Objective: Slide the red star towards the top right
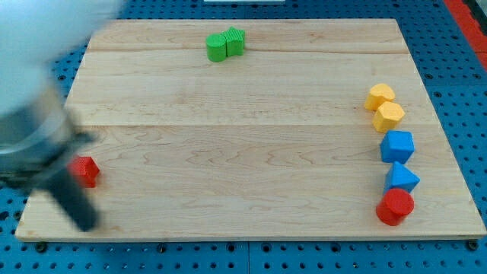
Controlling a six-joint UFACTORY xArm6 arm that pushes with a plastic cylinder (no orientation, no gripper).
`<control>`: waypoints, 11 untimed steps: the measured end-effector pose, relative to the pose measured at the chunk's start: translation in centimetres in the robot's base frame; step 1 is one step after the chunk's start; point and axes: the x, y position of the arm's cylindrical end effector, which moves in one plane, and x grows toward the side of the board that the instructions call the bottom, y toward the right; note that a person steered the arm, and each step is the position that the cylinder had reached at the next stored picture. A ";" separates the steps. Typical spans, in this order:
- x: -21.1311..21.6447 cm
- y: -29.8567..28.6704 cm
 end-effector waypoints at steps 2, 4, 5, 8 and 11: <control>-12.7 8.8; -14.1 7.8; -11.0 15.5; -20.2 36.7; -28.9 34.3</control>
